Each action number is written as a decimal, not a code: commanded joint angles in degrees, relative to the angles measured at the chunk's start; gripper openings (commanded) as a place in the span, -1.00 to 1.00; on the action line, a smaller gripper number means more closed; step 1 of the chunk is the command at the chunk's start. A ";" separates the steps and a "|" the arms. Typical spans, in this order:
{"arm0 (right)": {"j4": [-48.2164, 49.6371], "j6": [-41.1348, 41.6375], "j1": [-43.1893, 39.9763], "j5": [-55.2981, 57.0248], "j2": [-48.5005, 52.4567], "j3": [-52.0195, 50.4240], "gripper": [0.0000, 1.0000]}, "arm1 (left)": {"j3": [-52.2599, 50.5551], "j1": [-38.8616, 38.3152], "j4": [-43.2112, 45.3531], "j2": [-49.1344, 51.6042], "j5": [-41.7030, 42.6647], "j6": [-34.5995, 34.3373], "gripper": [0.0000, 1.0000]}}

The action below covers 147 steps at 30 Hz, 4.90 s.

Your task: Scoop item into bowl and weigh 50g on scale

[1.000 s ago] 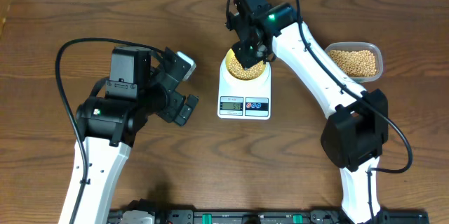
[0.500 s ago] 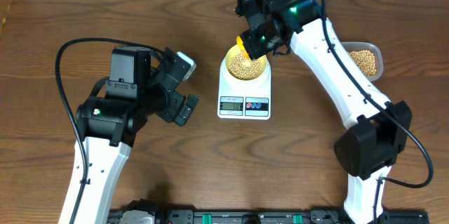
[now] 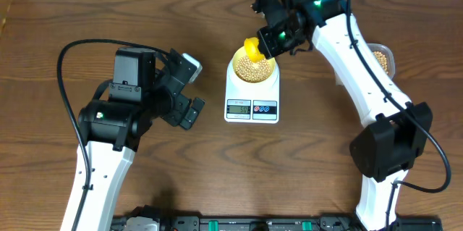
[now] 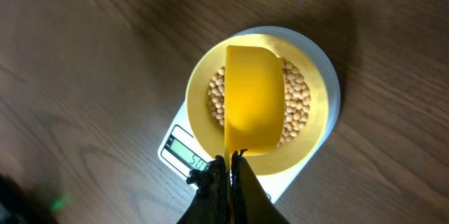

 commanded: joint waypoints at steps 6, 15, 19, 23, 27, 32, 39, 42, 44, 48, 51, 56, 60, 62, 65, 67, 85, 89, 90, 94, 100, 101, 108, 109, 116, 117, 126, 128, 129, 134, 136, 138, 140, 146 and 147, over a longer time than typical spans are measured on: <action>-0.15 0.09 -1.29 -3.72 -1.38 1.14 -0.98 | -0.07 0.24 -0.15 0.22 0.87 0.76 0.95; -0.13 -0.37 -3.43 -7.69 -1.38 1.14 -0.98 | -0.07 0.24 -0.15 0.22 0.87 0.76 0.95; -0.13 -0.35 -4.68 -9.05 -1.38 1.14 -0.98 | -0.07 0.24 -0.15 0.22 0.87 0.76 0.95; -0.13 -0.35 -5.77 -10.19 -1.38 1.14 -0.98 | -0.07 0.24 -0.15 0.22 0.87 0.76 0.95; -0.13 -0.35 -6.69 -11.93 -1.38 1.14 -0.98 | -0.07 0.24 -0.15 0.22 0.87 0.76 0.96; -0.33 -0.61 -6.93 -11.80 -1.38 1.14 -0.98 | -0.07 0.24 -0.17 0.22 0.87 0.76 0.95; -1.79 -0.76 -9.16 -11.98 -3.04 1.14 -0.98 | -0.07 0.24 -0.15 0.22 0.87 0.76 0.95; -3.76 -0.79 -12.24 -11.91 -5.38 1.14 -0.98 | -0.07 0.24 -0.15 0.22 0.87 0.76 0.95; -6.19 -0.76 -16.00 -11.50 -7.91 1.14 -0.98 | -0.07 0.24 -0.15 0.22 0.87 0.76 0.95; -11.69 -1.27 -22.05 -8.07 -11.28 1.14 -0.98 | -0.07 0.24 -0.15 0.22 0.87 0.76 0.95; -17.84 -1.84 -25.81 -1.95 -12.24 1.14 -0.98 | -0.07 0.24 -0.15 0.22 0.87 0.76 0.95; -21.24 -2.23 -29.70 2.71 -12.07 1.11 -0.98 | -0.07 0.24 -0.15 0.22 0.87 0.76 0.96; -19.34 -0.44 -29.55 12.22 -11.72 1.09 -0.98 | -0.07 0.24 -0.15 0.22 0.87 0.76 0.95; -18.67 0.37 -29.05 16.33 -11.23 0.98 -0.98 | -0.07 0.24 -0.15 0.22 0.87 0.76 0.95; -18.27 0.44 -27.30 22.36 -9.75 0.96 -0.97 | -0.07 0.24 -0.15 0.22 0.87 0.76 0.95; -18.34 0.90 -25.46 27.45 -8.15 0.96 -0.98 | -0.07 0.24 -0.15 0.22 0.87 0.76 0.95; -14.36 3.06 -13.75 22.82 -0.57 9.94 -0.98 | -0.07 0.24 -0.15 0.22 0.87 0.76 0.95; 0.04 3.10 -12.92 -9.22 -0.48 11.76 -0.98 | -0.07 0.24 -0.15 0.22 0.87 0.76 0.95; 0.63 3.13 -12.74 -9.86 -0.48 11.63 -0.98 | -0.07 0.24 -0.17 0.22 0.87 0.76 0.95; 3.15 2.62 -9.46 -10.03 -0.48 11.02 -0.98 | -0.07 0.24 -0.15 0.22 0.87 0.76 0.95; 0.90 -0.79 -4.44 -6.88 -0.48 10.84 -0.98 | -0.07 0.24 -0.17 0.22 0.87 0.76 0.95; 0.22 -1.42 -4.07 -6.34 -0.48 10.84 -0.98 | -0.07 0.24 -0.15 0.22 0.87 0.76 0.96; -6.29 -5.97 -1.05 0.28 -0.48 10.40 -0.98 | -0.07 0.24 -0.15 0.22 0.87 0.76 0.96; -6.97 -6.45 -0.81 1.42 -0.48 10.10 -0.98 | -0.07 0.24 -0.15 0.22 0.87 0.76 0.95; -6.29 -6.80 1.22 1.44 -0.48 5.79 -0.98 | -0.07 0.24 -0.15 0.22 0.87 0.76 0.95; -6.03 -6.80 1.42 1.64 -0.48 5.31 -0.98 | -0.07 0.24 -0.15 0.22 0.87 0.76 0.95; -1.70 -6.75 3.15 3.21 -0.46 1.31 -0.98 | -0.07 0.24 -0.15 0.22 0.87 0.76 0.95; -1.44 -6.78 3.56 4.39 -0.46 0.33 -0.98 | -0.07 0.24 -0.15 0.22 0.87 0.76 0.95; -1.22 -6.75 3.78 4.96 -0.46 -0.33 -0.98 | -0.07 0.24 -0.15 0.22 0.87 0.76 0.96; -0.26 -6.69 4.70 7.34 -0.46 -3.26 -0.98 | -0.07 0.24 -0.15 0.22 0.87 0.76 0.95; -0.07 -6.29 4.74 8.68 -0.46 -3.63 -0.98 | -0.07 0.24 -0.15 0.22 0.87 0.76 0.95; 0.52 -6.29 4.74 9.46 -0.46 -4.07 -0.98 | -0.07 0.24 -0.15 0.22 0.87 0.76 0.95; 0.94 -6.29 4.76 9.49 -0.46 -4.26 -0.98 | -0.07 0.24 -0.15 0.22 0.87 0.76 0.95; 1.84 -6.32 4.81 9.46 -0.46 -4.87 -0.98 | -0.07 0.24 -0.15 0.22 0.87 0.76 0.95; 2.12 -6.34 4.90 9.46 -0.46 -5.11 -0.98 | -0.07 0.24 -0.15 0.22 0.87 0.76 0.95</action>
